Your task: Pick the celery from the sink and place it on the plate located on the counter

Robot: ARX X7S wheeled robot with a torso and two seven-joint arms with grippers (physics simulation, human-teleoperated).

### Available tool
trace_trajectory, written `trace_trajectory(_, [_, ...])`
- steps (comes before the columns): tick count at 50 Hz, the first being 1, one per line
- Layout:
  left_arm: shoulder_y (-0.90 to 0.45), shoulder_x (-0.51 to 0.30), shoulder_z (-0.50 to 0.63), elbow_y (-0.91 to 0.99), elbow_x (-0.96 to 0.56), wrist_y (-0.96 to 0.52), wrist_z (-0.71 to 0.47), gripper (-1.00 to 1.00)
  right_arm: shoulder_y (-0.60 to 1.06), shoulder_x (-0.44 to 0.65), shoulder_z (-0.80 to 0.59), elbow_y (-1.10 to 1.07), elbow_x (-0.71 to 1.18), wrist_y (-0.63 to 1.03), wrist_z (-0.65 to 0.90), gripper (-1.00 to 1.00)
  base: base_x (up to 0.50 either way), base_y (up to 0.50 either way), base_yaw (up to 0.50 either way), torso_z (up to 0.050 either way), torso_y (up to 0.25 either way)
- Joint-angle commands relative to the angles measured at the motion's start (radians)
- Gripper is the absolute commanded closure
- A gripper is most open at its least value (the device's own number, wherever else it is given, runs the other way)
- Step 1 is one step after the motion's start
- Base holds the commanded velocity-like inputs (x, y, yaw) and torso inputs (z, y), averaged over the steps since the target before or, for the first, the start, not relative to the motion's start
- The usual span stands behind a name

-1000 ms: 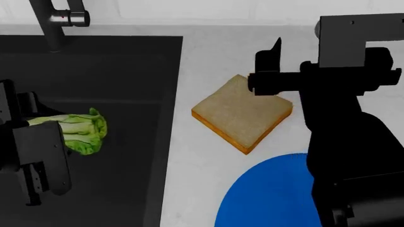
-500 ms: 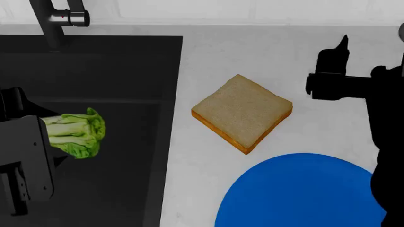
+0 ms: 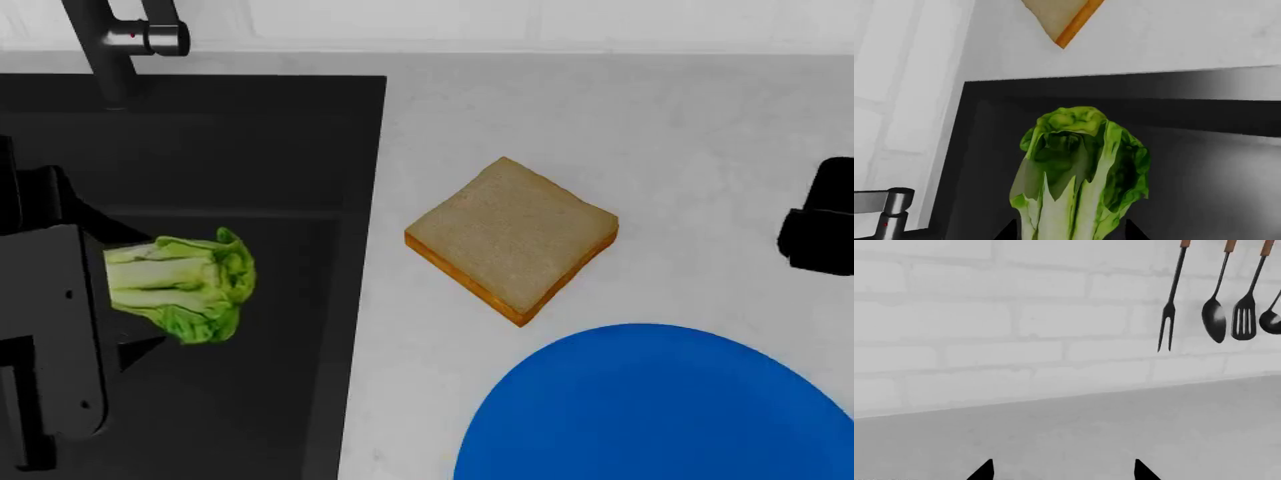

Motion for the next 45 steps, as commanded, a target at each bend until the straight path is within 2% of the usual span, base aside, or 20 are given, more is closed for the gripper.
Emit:
trace_trajectory(1, [-0.157, 0.049, -0.012, 0.1, -0.068, -0.143, 0.103, 1.0, -0.034, 0.019, 0.057, -0.04, 0.021, 0.031, 0.006, -1.0, 0.0, 0.0, 0.0, 0.0, 0.0])
trace_trajectory(10, [-0.347, 0.113, -0.036, 0.158, -0.169, -0.275, 0.268, 1.0, -0.065, 0.016, 0.063, -0.027, 0.016, -0.004, -0.004, -1.0, 0.0, 0.0, 0.0, 0.0, 0.0])
trace_trajectory(18, [-0.459, 0.229, -0.11, 0.18, -0.262, -0.46, 0.307, 1.0, -0.058, 0.019, 0.082, -0.049, 0.036, 0.021, -0.001, -1.0, 0.0, 0.0, 0.0, 0.0, 0.0])
trace_trajectory(25, [-0.487, 0.306, -0.141, 0.177, -0.291, -0.494, 0.306, 1.0, -0.053, 0.016, 0.073, -0.048, 0.037, 0.019, 0.003, -1.0, 0.0, 0.0, 0.0, 0.0, 0.0])
trace_trajectory(31, [-0.497, 0.357, -0.131, 0.147, -0.277, -0.421, 0.305, 1.0, -0.035, 0.014, 0.054, -0.036, 0.035, 0.016, 0.007, -1.0, 0.0, 0.0, 0.0, 0.0, 0.0])
trace_trajectory(41, [-0.523, 0.345, -0.041, 0.136, -0.192, -0.231, 0.317, 1.0, -0.036, 0.011, 0.058, -0.04, 0.041, 0.015, 0.01, -1.0, 0.0, 0.0, 0.0, 0.0, 0.0])
trace_trajectory(45, [-0.518, 0.329, 0.0, 0.097, -0.123, -0.078, 0.318, 1.0, -0.042, 0.01, 0.061, -0.037, 0.041, 0.008, 0.01, -1.0, 0.0, 0.0, 0.0, 0.0, 0.0])
